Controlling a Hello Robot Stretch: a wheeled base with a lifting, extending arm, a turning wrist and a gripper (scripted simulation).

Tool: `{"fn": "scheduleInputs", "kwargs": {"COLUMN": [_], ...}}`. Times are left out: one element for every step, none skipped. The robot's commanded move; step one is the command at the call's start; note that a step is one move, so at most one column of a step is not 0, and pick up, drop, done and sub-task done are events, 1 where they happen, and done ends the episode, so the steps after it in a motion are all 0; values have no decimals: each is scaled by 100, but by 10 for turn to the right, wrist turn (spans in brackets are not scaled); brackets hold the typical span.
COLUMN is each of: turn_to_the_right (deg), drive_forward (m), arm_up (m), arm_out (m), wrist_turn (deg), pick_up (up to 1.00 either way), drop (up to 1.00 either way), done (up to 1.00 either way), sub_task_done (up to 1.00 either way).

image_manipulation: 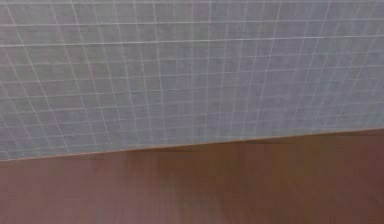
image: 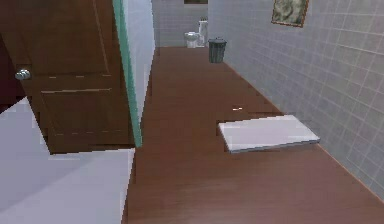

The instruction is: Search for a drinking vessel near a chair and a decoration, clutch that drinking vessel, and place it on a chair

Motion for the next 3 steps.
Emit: {"fn": "scheduleInputs", "kwargs": {"turn_to_the_right": [450, 390, 0], "drive_forward": [0, 0, 10], "arm_up": [0, 0, 0], "arm_out": [0, 0, 0], "wrist_turn": [0, 0, 0], "pick_up": [0, 0, 0], "drop": [0, 0, 0], "done": [0, 0, 0], "sub_task_done": [0, 0, 0]}}
